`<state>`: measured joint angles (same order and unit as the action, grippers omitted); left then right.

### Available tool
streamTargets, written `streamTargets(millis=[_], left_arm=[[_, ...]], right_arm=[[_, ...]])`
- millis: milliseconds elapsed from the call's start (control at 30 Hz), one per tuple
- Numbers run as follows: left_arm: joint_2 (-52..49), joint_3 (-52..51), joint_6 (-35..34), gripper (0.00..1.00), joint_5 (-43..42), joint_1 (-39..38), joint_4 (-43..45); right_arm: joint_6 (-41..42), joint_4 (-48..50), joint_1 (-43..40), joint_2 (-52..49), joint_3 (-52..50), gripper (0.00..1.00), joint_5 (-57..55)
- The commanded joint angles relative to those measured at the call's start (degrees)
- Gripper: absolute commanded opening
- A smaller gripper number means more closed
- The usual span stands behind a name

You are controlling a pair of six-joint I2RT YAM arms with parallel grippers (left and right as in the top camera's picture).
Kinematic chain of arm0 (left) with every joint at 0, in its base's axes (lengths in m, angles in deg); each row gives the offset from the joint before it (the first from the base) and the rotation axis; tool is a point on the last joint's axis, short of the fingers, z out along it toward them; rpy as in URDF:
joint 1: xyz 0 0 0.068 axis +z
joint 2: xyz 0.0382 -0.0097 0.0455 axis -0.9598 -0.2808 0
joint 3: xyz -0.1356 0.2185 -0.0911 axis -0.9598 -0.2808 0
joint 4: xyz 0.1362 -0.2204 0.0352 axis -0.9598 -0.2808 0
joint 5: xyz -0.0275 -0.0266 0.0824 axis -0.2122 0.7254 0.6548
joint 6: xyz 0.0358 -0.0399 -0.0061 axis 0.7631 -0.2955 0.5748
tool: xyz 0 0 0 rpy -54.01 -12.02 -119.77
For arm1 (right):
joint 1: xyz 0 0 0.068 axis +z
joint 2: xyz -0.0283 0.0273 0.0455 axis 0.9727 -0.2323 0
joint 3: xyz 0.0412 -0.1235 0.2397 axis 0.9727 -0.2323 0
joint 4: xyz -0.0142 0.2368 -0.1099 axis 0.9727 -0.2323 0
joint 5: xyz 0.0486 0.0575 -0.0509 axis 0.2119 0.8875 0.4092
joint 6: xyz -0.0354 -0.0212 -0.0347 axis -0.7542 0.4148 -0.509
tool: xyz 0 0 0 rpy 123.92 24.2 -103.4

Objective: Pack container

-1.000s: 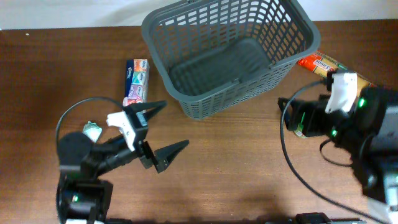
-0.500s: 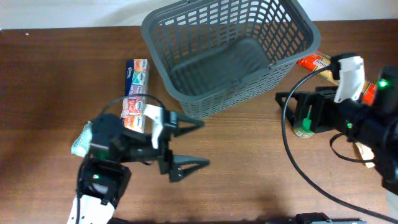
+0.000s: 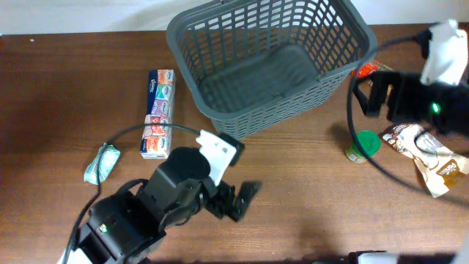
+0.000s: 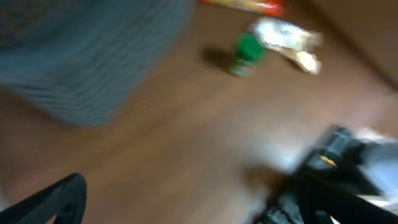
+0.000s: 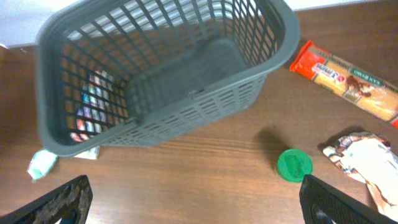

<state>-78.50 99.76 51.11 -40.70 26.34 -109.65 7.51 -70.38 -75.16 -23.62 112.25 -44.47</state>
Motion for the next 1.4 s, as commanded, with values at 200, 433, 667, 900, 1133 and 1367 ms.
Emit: streamTargets(millis=[200,433,667,900,1133,1367], left_arm=[[-9.51,4.66,-6.91,1.00,5.11,-0.50,-2.64],[-15.06,4.66,-7.96,1.00,-8.98,-1.09,-1.88],[-16.90,4.79,-9.73,0.99,-3.45,-1.14,-1.46],[-16.90,4.79,-9.77,0.99,-3.23,-1.14,-0.96],[-16.90,4.79,-9.79,0.99,-4.59,-1.14,-0.98],[-16.90,4.79,-10.19,0.99,-9.68,-1.38,-0.24]], right_arm=[[-3.45,-0.04,-1.92,-8.31,4.55,0.99,-1.97],[-4.31,1.55,-4.17,-8.92,4.55,0.99,-0.81],[-8.94,6.93,-4.07,-8.92,4.55,0.99,9.51],[-8.98,8.09,-4.07,-8.92,4.50,0.99,9.38],[-8.98,9.01,-4.07,-8.92,4.50,0.99,8.81],[-8.98,14.88,-4.07,-9.31,4.39,0.99,8.76]])
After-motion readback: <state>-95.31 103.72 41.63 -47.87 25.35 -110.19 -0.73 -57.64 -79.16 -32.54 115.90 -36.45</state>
